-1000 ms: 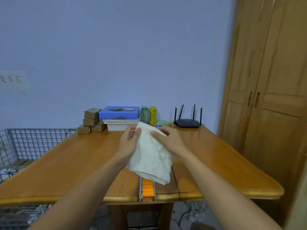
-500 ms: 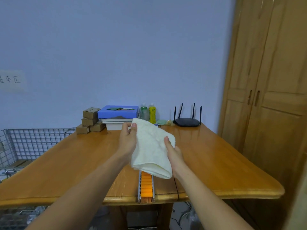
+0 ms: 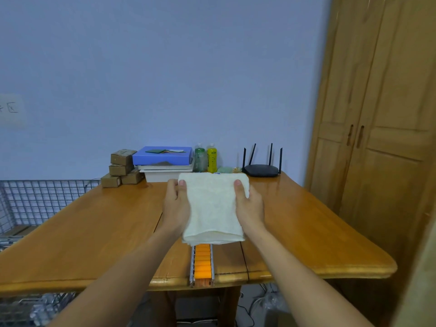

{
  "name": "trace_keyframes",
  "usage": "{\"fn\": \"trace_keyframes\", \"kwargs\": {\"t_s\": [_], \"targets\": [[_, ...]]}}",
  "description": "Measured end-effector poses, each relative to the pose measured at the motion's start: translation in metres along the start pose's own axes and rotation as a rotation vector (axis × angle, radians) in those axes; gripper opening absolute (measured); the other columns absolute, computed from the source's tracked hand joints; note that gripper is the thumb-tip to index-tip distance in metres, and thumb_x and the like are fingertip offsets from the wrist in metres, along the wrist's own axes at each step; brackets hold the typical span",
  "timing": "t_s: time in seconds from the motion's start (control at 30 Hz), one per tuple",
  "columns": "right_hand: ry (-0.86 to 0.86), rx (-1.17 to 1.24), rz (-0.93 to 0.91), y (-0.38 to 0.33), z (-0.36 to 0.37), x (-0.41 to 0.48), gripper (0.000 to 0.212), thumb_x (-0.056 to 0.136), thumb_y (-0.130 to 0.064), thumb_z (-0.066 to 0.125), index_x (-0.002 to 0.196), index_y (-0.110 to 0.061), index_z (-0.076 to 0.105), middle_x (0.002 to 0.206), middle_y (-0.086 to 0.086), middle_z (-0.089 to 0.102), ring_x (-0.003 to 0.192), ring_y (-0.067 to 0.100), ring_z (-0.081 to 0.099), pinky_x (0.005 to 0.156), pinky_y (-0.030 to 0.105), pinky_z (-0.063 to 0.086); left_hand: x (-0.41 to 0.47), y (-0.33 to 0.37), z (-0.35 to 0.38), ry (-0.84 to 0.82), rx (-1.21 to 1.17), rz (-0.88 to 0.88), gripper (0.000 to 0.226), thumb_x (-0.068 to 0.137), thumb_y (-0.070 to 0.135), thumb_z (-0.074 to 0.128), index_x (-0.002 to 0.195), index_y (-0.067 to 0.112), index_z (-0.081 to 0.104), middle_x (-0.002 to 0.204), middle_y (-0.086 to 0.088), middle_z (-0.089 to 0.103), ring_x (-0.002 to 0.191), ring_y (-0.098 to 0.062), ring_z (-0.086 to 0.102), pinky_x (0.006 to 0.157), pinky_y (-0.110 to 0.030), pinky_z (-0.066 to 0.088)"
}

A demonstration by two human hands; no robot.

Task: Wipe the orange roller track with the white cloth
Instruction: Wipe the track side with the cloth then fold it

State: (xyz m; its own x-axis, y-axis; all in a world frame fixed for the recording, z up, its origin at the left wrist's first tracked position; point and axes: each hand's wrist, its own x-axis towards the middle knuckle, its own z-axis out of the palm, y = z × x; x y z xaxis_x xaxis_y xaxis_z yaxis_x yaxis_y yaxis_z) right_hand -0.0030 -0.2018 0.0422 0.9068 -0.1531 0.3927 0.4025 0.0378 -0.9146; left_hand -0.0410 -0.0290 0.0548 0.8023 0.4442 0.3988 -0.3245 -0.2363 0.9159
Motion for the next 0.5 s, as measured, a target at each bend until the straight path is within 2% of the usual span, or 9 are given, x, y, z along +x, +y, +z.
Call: {"fn": "trace_keyframes", "kwargs": {"t_s": [0.13,0.33,0.5], "targets": [[0.008,-0.002,-0.046,-0.010,0.002,0.001,0.028,0.103,-0.045,0.053,0.106,-0.022,0.069,0.095,-0.007,0.073,0.083,0.000,0.068,0.065,0.014,0.049,0.003,0.007,-0.001,0.017,-0.067,0.019,0.028,0.111,0.036,0.037,0.114,0.013,0.052,0.099,0.000,0.063,0.087,-0.012,0.061,0.066,-0.028,0.045],[0.003,0.003,-0.052,-0.009,0.004,-0.002,0.025,0.102,-0.044,0.053,0.102,-0.024,0.068,0.094,-0.008,0.073,0.082,-0.001,0.067,0.063,0.012,0.048,0.007,-0.001,-0.006,-0.001,-0.089,0.015,0.026,0.110,0.036,0.039,0.112,0.015,0.052,0.103,-0.003,0.065,0.093,-0.019,0.064,0.072,-0.032,0.051],[-0.001,0.014,-0.037,-0.008,0.006,-0.004,0.023,0.102,-0.044,0.054,0.099,-0.027,0.067,0.094,-0.007,0.073,0.085,0.004,0.068,0.070,0.021,0.053,0.006,-0.004,-0.009,-0.007,-0.093,0.011,0.024,0.110,0.037,0.039,0.112,0.017,0.052,0.104,-0.002,0.064,0.094,-0.017,0.064,0.074,-0.032,0.051]]}}
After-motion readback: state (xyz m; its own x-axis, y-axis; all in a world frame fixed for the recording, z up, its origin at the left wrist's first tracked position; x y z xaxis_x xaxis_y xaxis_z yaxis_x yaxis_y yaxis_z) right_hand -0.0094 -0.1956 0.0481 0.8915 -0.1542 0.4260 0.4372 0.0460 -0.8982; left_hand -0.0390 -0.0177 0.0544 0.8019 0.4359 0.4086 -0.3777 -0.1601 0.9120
